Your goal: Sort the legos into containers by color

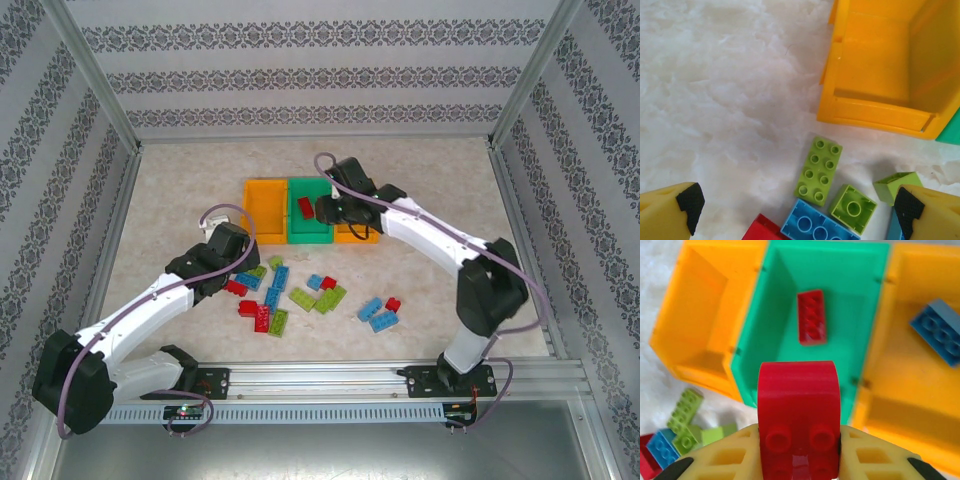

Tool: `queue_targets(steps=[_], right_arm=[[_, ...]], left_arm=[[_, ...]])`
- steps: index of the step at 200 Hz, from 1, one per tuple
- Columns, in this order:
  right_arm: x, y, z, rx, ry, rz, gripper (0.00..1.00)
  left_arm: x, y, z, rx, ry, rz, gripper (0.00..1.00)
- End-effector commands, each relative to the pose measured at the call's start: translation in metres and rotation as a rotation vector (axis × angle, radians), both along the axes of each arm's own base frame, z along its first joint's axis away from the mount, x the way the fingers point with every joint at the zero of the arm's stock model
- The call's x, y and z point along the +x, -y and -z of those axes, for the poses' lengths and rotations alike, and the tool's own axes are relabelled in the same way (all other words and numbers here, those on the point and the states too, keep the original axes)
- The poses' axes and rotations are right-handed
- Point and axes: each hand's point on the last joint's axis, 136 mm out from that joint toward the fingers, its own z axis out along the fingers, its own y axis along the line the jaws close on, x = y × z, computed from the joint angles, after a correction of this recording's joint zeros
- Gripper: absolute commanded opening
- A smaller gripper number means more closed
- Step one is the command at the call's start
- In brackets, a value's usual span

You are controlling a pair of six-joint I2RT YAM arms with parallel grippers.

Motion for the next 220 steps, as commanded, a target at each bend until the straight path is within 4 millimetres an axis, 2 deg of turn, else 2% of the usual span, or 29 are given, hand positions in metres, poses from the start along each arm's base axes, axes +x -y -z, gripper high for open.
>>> queue_targets(steps=[1,26,44,76,106,133,151,177,207,220], right_arm=[[0.018,-0.018,0.012,0.009,-0.034,-0.019,0.29],[0.038,-0.03,0.027,-0.007,-0.056,-0.013,0.33],[0.05,-0.03,0.039,-0.014,-0.078,0.01,0.4],[0.058,-0.037,0.04,0.001,-0.075,0.006,0.56],[0.052,-0.036,0.027,-0.002,-0.046,-0.006,0.7],[0.04,-0.032,0.013,0.011,-0.015,-0.014,0.75],[0.03,-0.02,0.01,0.003,0.001,0.004,0.77],[0.017,0.0,0.016,-0.028,-0.002,0.031,0.79],[0.007,0.016,0.027,-0.054,-0.015,0.05,0.79],[0.004,0.022,0.03,-0.059,-0.016,0.059,0.79]], left_arm=[[-0.013,-0.014,0.009,0.009,-0.046,-0.048,0.99],[-0.015,-0.013,0.014,-0.01,-0.051,-0.048,0.99],[-0.015,-0.013,0.016,-0.013,-0.06,-0.047,0.99],[-0.016,-0.011,0.018,-0.018,-0.067,-0.03,0.99],[-0.016,-0.009,0.017,-0.022,-0.068,-0.011,0.99],[-0.019,-0.012,0.02,0.006,-0.085,-0.011,0.99],[-0.022,-0.017,0.025,0.03,-0.121,-0.031,0.99],[-0.019,-0.006,0.031,-0.015,-0.161,-0.014,0.99],[-0.007,0.014,0.033,-0.05,-0.178,0.064,0.99],[-0.002,0.012,0.036,-0.004,-0.183,0.085,0.99]])
